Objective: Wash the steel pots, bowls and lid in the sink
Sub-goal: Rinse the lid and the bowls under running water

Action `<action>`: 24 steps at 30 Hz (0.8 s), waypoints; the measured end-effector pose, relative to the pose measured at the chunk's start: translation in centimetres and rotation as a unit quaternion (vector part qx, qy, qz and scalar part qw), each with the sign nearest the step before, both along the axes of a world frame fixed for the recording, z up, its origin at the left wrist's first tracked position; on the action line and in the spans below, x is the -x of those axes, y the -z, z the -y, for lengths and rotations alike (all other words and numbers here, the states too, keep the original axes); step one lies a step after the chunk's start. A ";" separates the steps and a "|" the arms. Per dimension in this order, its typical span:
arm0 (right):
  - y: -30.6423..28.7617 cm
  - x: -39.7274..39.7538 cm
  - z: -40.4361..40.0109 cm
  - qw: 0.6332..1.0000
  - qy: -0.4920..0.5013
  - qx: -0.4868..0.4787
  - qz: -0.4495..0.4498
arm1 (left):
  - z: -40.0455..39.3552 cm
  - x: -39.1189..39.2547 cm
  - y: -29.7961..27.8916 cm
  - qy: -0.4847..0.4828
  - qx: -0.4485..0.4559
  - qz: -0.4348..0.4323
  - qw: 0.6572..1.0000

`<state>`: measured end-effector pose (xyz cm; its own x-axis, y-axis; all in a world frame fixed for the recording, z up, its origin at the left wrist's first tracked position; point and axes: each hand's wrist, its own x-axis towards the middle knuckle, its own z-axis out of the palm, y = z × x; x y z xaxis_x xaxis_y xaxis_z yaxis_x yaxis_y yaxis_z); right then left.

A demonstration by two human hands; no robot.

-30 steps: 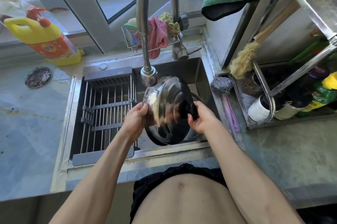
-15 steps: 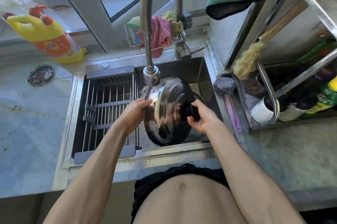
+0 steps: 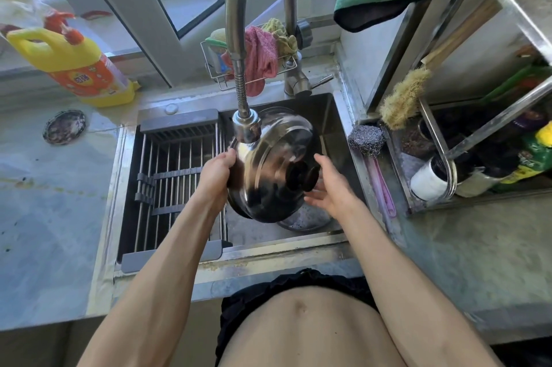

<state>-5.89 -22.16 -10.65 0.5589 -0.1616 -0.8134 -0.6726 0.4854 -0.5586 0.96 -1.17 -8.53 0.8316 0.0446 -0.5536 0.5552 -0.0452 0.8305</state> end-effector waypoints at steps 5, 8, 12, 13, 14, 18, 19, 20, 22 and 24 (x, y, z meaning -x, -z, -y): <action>-0.5 0.4 0.0 0.991 0.052 -0.115 -0.053 | -0.4 2.4 1.1 0.002 0.062 -0.020 0.998; -0.5 0.6 0.1 0.989 0.080 -0.121 -0.041 | -1.1 3.6 1.5 0.040 0.060 -0.026 0.997; 0.3 0.3 -0.3 0.998 0.033 -0.042 -0.025 | -1.4 3.4 1.2 0.055 0.020 -0.025 0.998; 0.3 0.3 -0.4 1.000 0.009 -0.010 -0.016 | -1.2 3.1 0.9 0.053 0.014 -0.024 0.998; 0.4 0.3 -0.6 0.999 -0.017 0.032 -0.004 | -1.1 2.8 0.7 0.057 0.009 -0.021 0.998; 0.6 0.7 -1.0 0.944 -0.160 0.282 0.066 | -0.9 1.2 0.5 0.054 -0.030 -0.012 0.998; 0.7 0.8 -1.1 0.914 -0.197 0.344 0.086 | -0.9 1.0 0.5 0.045 -0.033 -0.016 0.998; 0.7 0.9 -1.0 0.888 -0.219 0.389 0.111 | -0.7 0.9 0.4 0.039 -0.033 -0.018 0.999; 0.6 0.9 -0.9 0.869 -0.217 0.417 0.155 | -0.4 0.8 0.2 0.025 -0.014 -0.024 0.999; 0.1 0.6 -0.6 0.913 -0.134 0.356 0.151 | 0.1 1.0 0.2 -0.025 0.023 -0.034 0.999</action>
